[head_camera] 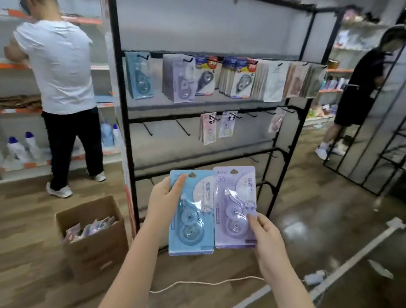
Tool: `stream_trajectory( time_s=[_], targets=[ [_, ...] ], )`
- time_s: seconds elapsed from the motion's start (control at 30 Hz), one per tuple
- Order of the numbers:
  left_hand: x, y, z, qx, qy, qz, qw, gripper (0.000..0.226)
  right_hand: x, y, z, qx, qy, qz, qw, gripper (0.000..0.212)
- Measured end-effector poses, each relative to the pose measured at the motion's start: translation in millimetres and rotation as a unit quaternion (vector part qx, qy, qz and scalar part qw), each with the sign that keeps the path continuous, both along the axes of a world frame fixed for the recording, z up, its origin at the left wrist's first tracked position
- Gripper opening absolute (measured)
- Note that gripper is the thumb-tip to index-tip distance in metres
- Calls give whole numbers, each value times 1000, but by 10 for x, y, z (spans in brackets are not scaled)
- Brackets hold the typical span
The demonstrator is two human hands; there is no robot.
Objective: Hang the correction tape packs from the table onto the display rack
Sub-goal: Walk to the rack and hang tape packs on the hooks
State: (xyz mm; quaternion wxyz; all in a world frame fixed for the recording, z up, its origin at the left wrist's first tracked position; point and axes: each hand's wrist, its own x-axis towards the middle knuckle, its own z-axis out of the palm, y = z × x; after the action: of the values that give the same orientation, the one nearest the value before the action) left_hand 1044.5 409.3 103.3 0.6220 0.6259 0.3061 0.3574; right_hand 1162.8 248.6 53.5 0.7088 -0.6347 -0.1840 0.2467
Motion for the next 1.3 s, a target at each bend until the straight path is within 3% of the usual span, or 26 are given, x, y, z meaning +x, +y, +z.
stream_trajectory(
  time_s=[0.43, 0.73, 0.93, 1.1, 1.3],
  targets=[
    [2216, 282, -147, -14, 28, -47, 998, 24, 2062, 325, -148, -2, 33, -42, 999, 20],
    [3281, 571, 7, -7, 16, 44, 999, 25, 3457, 871, -41, 15, 33, 47, 998, 19],
    [3339, 853, 228, 57, 22, 157, 986, 24, 3715, 1432, 131, 42, 6, 134, 990, 19],
    [3076, 1142, 328, 108, 23, 238, 965, 42, 3482, 1896, 215, 60, 14, 208, 976, 17],
    [2653, 1428, 534, 137, 0, 297, 945, 26, 3058, 2392, 440, 81, -15, 255, 964, 13]
  ],
)
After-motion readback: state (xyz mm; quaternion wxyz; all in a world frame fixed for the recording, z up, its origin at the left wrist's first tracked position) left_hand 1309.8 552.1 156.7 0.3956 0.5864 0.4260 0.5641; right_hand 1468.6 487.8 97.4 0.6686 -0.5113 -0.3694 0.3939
